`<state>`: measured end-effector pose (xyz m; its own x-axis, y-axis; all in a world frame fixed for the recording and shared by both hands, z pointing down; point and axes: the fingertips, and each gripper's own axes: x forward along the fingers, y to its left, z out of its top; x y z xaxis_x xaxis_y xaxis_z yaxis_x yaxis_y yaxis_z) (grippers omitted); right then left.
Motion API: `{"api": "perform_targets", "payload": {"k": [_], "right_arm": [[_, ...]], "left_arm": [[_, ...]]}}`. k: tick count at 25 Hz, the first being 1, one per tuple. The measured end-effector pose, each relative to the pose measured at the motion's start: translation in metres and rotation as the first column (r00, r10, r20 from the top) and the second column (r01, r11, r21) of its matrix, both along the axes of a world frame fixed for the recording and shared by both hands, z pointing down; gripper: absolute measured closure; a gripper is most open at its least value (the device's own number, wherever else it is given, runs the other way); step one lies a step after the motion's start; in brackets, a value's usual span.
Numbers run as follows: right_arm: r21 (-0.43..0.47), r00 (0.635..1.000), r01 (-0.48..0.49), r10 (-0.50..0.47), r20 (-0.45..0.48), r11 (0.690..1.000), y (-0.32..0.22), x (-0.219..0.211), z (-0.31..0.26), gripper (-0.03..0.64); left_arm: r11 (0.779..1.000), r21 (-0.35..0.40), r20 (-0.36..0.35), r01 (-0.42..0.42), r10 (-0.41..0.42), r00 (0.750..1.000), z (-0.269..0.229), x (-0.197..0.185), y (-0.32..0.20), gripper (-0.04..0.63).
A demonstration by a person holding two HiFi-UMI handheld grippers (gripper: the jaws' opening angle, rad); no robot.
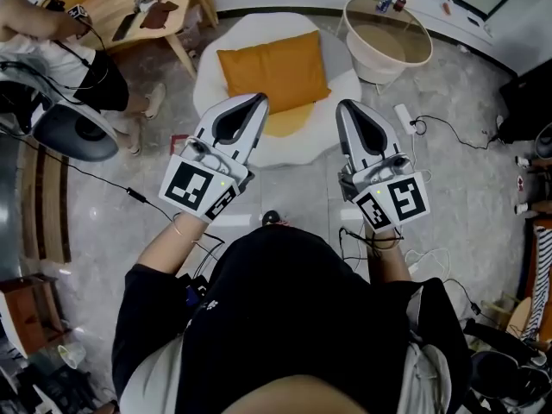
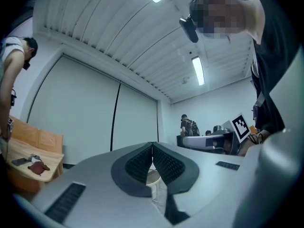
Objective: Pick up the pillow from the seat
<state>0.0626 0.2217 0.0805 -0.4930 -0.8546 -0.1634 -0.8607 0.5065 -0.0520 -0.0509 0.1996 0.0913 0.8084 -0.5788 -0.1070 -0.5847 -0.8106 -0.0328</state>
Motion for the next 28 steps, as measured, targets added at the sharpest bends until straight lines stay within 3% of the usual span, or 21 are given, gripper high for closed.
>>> {"api": "perform_targets", "payload": {"k": [14, 18, 21, 28], "right_arm": [[-0.030, 0.999, -0.037, 0.037, -0.016, 0.999, -0.018, -0.012, 0.007, 0.595], [-0.031, 0.999, -0.033, 0.034, 0.001, 0.999, -0.021, -0.007, 0.006, 0.595], [-0.028, 0.999, -0.039, 0.038, -0.036, 0.999, -0.026, -0.006, 0.008, 0.595], [-0.016, 0.999, 0.021, -0.021, -0.036, 1.000, -0.054, -0.002, 0.004, 0.595]], "left_arm": [[0.998, -0.009, -0.039, -0.062, 0.062, 0.997, 0.008, -0.007, -0.020, 0.586], [0.999, 0.000, -0.054, -0.053, 0.053, 0.997, 0.005, -0.006, -0.024, 0.586], [0.999, 0.001, -0.049, -0.044, 0.044, 0.998, 0.007, -0.006, -0.027, 0.584], [1.000, 0.007, -0.040, 0.015, -0.014, 0.999, 0.006, -0.005, -0.045, 0.585]]}}
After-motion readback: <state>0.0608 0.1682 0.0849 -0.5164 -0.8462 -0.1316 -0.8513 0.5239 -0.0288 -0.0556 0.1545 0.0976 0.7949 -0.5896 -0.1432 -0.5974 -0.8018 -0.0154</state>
